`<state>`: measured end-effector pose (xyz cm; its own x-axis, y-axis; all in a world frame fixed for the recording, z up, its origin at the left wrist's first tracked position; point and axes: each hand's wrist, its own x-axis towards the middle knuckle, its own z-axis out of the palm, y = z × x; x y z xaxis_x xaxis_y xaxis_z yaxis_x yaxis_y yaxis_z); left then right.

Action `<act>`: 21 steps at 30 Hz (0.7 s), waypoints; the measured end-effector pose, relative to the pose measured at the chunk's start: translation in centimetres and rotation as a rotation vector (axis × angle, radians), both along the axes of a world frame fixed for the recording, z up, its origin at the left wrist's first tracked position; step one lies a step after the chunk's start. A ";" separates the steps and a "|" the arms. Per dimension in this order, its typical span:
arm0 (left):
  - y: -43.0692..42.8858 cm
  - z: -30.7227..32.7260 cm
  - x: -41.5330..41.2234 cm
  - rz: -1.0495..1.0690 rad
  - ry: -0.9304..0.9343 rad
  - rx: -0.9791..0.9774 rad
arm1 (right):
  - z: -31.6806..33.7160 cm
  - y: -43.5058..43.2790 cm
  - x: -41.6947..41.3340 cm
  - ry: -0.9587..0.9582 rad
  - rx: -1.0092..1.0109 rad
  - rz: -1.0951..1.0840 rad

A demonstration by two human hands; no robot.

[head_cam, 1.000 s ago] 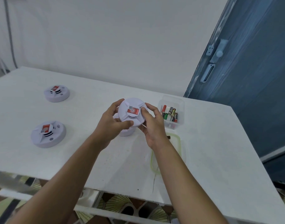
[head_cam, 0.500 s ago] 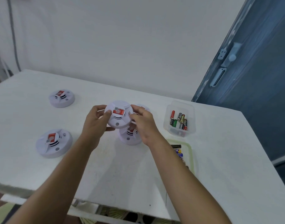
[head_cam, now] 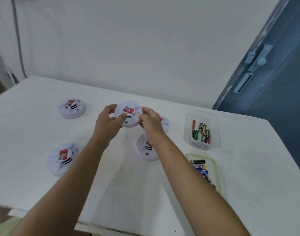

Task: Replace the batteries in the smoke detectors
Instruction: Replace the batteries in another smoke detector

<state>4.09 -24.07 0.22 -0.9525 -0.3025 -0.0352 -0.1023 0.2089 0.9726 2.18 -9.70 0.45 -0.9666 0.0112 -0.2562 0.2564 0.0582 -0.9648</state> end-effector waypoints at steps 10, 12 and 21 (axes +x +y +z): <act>-1.1 -1.8 -4.0 -0.138 -0.083 -0.312 | 0.7 -2.1 -2.5 -0.156 0.091 0.020; -1.1 -2.1 -4.6 -0.171 -0.120 -0.382 | 1.0 -2.6 -2.9 -0.180 0.116 0.043; -1.7 -2.4 -4.9 -0.181 -0.124 -0.488 | 2.0 -3.6 -2.7 -0.207 0.120 0.030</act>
